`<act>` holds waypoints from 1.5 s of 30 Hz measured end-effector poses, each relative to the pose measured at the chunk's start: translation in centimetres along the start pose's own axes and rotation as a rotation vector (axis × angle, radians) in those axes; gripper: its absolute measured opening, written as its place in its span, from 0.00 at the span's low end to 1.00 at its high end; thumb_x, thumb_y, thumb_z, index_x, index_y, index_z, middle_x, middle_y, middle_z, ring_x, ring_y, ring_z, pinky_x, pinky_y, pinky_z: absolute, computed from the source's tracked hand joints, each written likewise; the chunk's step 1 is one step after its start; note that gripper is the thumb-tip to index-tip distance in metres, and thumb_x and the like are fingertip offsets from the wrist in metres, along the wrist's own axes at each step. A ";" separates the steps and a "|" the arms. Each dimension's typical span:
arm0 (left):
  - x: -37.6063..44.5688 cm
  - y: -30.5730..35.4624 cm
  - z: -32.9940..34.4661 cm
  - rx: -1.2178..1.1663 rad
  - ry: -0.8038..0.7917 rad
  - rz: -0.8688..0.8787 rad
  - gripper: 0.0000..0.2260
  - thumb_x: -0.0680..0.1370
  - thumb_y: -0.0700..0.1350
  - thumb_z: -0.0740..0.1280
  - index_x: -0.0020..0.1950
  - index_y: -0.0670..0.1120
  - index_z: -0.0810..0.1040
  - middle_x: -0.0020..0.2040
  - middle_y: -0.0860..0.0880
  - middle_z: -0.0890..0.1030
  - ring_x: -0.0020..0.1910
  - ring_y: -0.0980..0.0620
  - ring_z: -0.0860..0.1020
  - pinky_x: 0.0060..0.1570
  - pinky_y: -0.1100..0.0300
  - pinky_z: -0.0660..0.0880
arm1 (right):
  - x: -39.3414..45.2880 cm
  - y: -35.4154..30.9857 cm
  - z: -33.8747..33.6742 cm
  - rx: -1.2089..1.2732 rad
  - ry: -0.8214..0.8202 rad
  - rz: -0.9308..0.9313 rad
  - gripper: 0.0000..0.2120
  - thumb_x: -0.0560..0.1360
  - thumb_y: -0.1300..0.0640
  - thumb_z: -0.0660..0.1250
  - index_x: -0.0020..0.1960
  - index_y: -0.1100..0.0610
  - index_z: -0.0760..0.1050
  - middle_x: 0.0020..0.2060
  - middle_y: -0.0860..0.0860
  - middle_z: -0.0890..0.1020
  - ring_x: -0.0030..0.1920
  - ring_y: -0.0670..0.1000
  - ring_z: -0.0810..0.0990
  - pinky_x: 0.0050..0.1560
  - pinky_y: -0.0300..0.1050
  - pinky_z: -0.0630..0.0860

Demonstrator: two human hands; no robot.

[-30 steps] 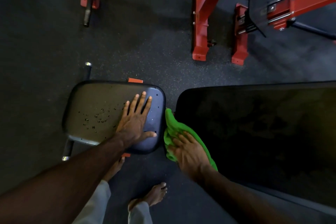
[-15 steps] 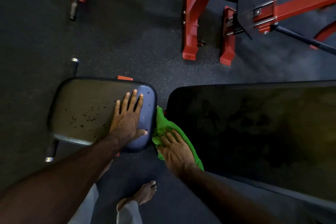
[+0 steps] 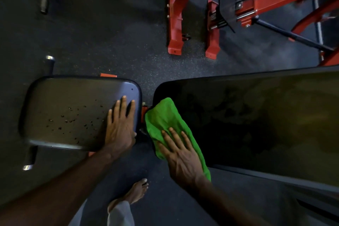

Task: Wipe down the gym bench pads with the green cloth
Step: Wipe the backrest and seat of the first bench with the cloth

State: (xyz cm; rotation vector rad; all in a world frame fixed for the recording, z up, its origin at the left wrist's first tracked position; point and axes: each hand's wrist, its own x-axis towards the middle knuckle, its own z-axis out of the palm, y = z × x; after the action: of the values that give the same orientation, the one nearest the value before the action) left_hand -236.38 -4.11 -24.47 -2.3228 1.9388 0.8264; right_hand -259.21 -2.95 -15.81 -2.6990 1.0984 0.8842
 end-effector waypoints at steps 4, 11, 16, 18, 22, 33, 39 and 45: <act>-0.2 -1.6 0.8 -0.073 0.028 0.039 0.56 0.68 0.53 0.82 0.85 0.46 0.50 0.85 0.44 0.46 0.83 0.40 0.51 0.78 0.39 0.56 | -3.4 4.3 -2.5 0.091 0.183 0.214 0.29 0.74 0.52 0.62 0.75 0.47 0.73 0.80 0.52 0.67 0.81 0.56 0.63 0.81 0.56 0.53; -0.1 -0.7 0.9 -0.099 0.067 0.023 0.58 0.65 0.48 0.84 0.85 0.44 0.52 0.85 0.42 0.48 0.83 0.38 0.52 0.77 0.36 0.57 | -1.9 4.8 -4.7 0.150 0.343 0.569 0.38 0.73 0.53 0.71 0.81 0.46 0.65 0.84 0.51 0.57 0.84 0.58 0.53 0.81 0.59 0.50; 0.2 -0.8 1.3 -0.081 0.082 0.024 0.59 0.62 0.47 0.85 0.84 0.43 0.53 0.84 0.40 0.51 0.82 0.35 0.55 0.76 0.34 0.59 | -2.3 10.6 -6.6 0.059 0.321 0.324 0.32 0.71 0.46 0.62 0.76 0.47 0.73 0.79 0.53 0.68 0.79 0.57 0.66 0.80 0.56 0.54; 0.1 -0.6 1.4 -0.075 0.061 0.014 0.59 0.63 0.48 0.85 0.85 0.43 0.52 0.84 0.40 0.49 0.82 0.36 0.54 0.77 0.35 0.57 | -2.9 13.7 -8.9 0.078 0.461 0.563 0.33 0.70 0.48 0.66 0.76 0.48 0.73 0.79 0.53 0.69 0.79 0.57 0.65 0.80 0.56 0.54; 0.1 -0.4 1.4 -0.084 0.061 -0.014 0.61 0.61 0.48 0.86 0.85 0.43 0.52 0.85 0.40 0.50 0.82 0.37 0.54 0.76 0.35 0.57 | -1.0 12.4 -9.9 0.129 0.535 0.808 0.37 0.72 0.53 0.69 0.80 0.47 0.67 0.82 0.52 0.62 0.83 0.57 0.55 0.81 0.57 0.46; -0.3 0.0 0.9 -0.041 0.000 -0.053 0.59 0.68 0.52 0.82 0.85 0.45 0.44 0.85 0.42 0.41 0.84 0.40 0.45 0.79 0.39 0.51 | 1.6 10.9 -8.2 0.156 0.419 0.488 0.32 0.70 0.51 0.68 0.75 0.48 0.73 0.78 0.52 0.70 0.80 0.57 0.64 0.81 0.56 0.54; -0.2 0.0 1.0 -0.022 0.000 -0.056 0.59 0.69 0.53 0.81 0.85 0.45 0.42 0.85 0.43 0.40 0.84 0.41 0.44 0.80 0.40 0.50 | 2.3 7.8 -6.1 0.092 0.155 0.116 0.31 0.72 0.47 0.57 0.75 0.46 0.73 0.79 0.52 0.69 0.79 0.57 0.65 0.81 0.55 0.53; -0.1 0.3 0.8 -0.022 -0.017 -0.067 0.59 0.70 0.54 0.80 0.85 0.46 0.40 0.84 0.43 0.37 0.84 0.42 0.42 0.80 0.40 0.49 | 2.9 8.9 -7.9 0.186 0.385 0.534 0.31 0.70 0.53 0.68 0.73 0.49 0.76 0.74 0.54 0.75 0.77 0.59 0.69 0.80 0.58 0.57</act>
State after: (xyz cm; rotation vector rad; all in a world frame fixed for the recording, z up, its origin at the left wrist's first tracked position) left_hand -236.96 -3.77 -25.02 -2.3701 1.8433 0.8638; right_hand -259.69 -13.64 -9.75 -2.5105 1.9283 0.2738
